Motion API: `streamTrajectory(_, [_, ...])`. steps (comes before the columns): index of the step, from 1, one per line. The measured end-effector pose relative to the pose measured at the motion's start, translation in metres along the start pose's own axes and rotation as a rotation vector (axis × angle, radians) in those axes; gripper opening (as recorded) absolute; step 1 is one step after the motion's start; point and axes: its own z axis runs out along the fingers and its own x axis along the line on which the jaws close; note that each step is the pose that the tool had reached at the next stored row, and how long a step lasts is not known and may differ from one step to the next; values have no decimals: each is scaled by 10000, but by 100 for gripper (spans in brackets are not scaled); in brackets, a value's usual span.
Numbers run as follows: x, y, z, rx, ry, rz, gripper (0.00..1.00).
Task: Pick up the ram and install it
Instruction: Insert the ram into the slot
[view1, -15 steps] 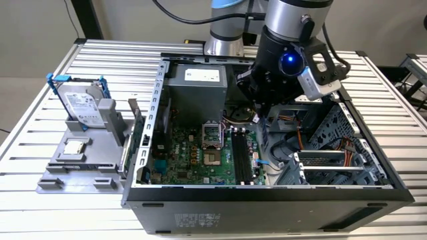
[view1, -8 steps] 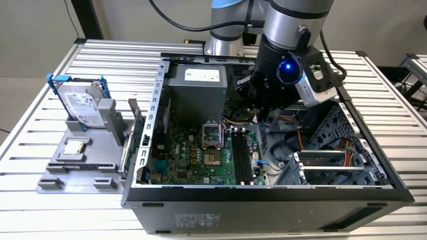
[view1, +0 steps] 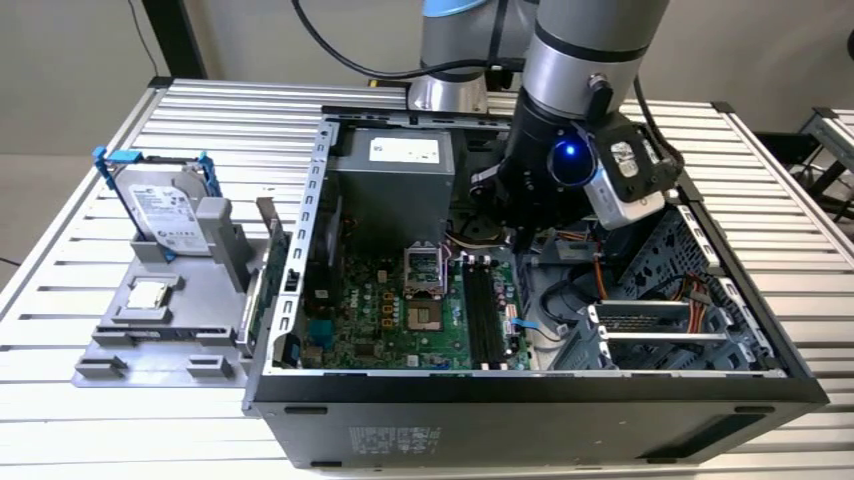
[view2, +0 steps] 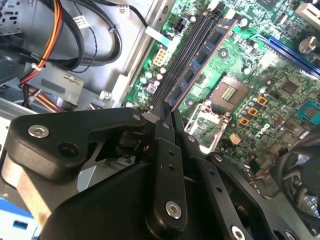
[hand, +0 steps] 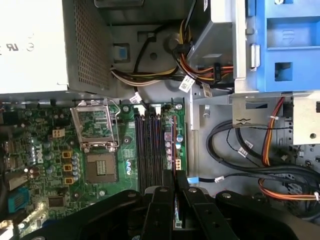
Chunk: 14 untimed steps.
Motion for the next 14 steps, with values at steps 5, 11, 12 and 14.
streamTrajectory(5, [1,-17,92,1,22,1,0])
streamTrajectory(11, [3,-24,200,2,42,-13,0])
streamTrajectory(12, [3,-27,220,2,47,-34,0])
streamTrajectory(14, [4,-32,255,2,57,-81,0])
